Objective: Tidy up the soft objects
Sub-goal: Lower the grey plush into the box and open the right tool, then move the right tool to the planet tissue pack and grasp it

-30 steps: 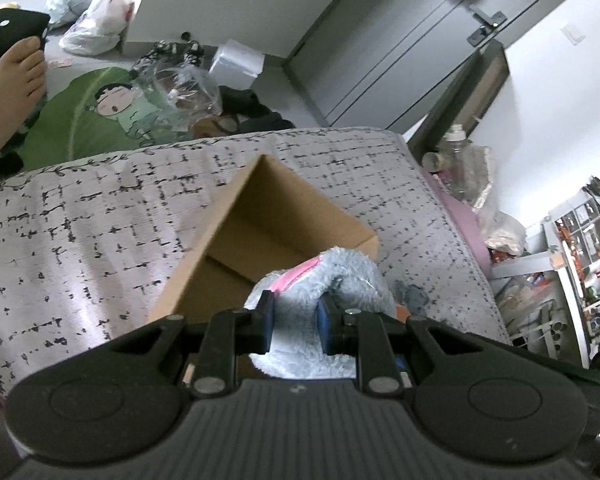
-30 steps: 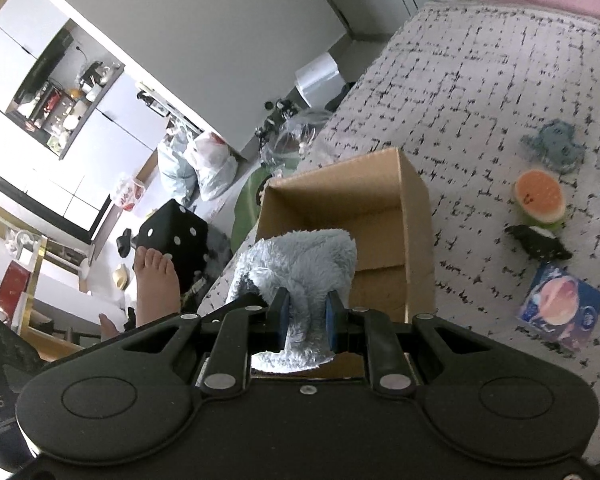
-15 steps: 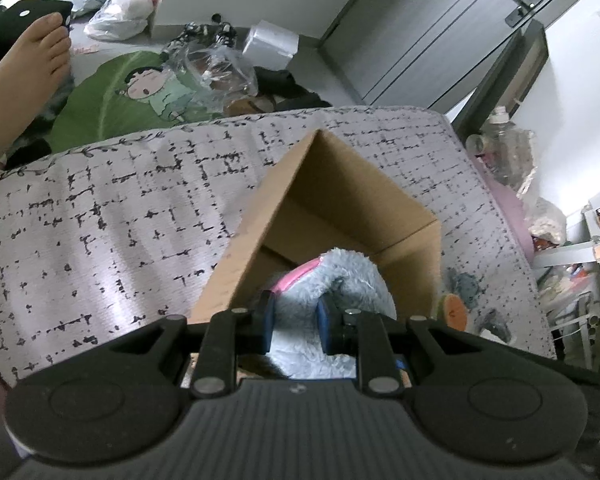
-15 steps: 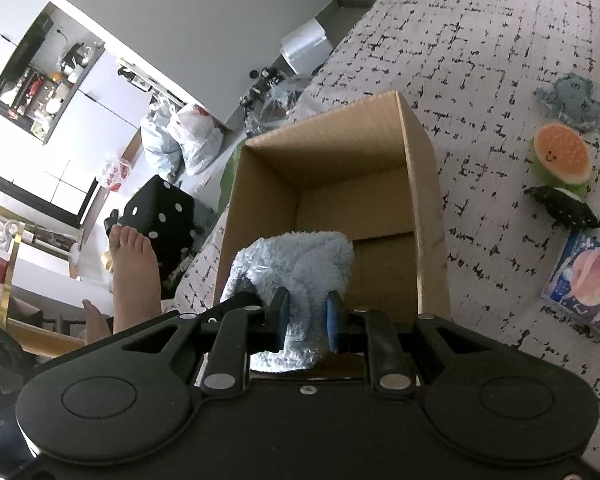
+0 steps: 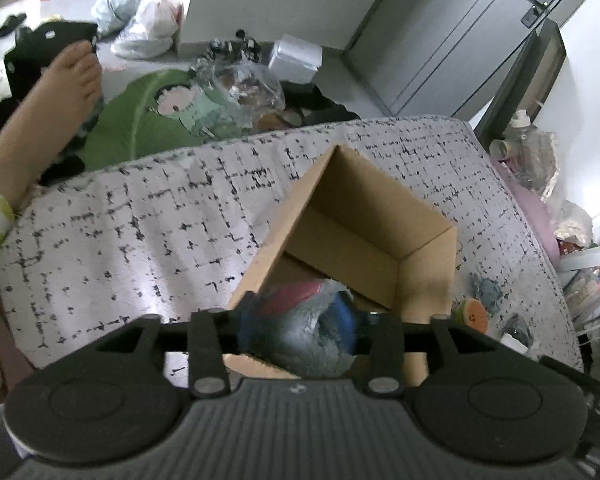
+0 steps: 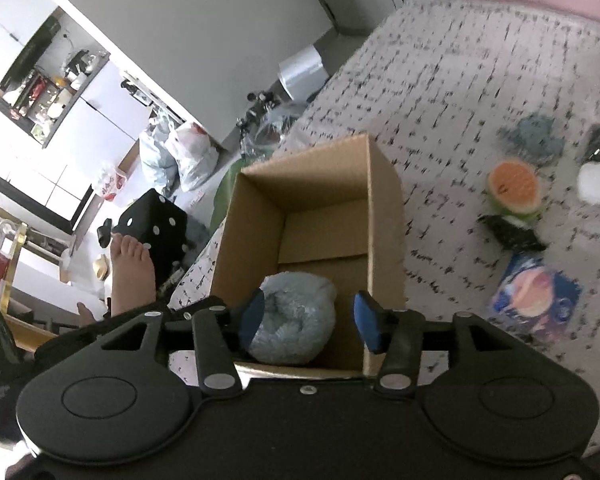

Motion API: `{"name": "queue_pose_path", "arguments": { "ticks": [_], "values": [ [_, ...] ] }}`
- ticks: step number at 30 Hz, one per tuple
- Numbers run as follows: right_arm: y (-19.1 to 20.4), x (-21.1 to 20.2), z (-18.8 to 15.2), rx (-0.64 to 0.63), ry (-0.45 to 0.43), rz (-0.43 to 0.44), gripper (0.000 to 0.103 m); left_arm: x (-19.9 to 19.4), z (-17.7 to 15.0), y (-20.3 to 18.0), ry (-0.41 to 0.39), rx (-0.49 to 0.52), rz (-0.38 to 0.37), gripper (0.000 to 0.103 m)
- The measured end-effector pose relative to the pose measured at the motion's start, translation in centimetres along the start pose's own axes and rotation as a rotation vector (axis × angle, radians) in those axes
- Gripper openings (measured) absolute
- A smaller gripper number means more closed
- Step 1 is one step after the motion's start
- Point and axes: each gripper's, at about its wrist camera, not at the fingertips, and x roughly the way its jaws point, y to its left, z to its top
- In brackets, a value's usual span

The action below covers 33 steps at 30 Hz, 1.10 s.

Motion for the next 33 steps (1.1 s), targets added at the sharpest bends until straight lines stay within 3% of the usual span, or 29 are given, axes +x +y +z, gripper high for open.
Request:
{"name": "queue_pose_path", "arguments": {
  "ticks": [6,12,33],
  "values": [
    [-1.4,-3.2,0.0,-0.025,-0.070,-0.012,0.089,-2.3,-0.4,-1.5,-0.045,0.037,0.008,0.072],
    [-3.9,-5.8,-0.3,-0.003,-0.107,-0.049,0.096,-3.6,-1.3,-3.1,-0.057,0.063,0.013,0.078],
    [-13.8,-10.6,-1.7,0.183,-0.155,-0.092,0.097,-5.3,-4.7,-9.1,-0.058,0.147,-0.002,0.079]
  ]
}}
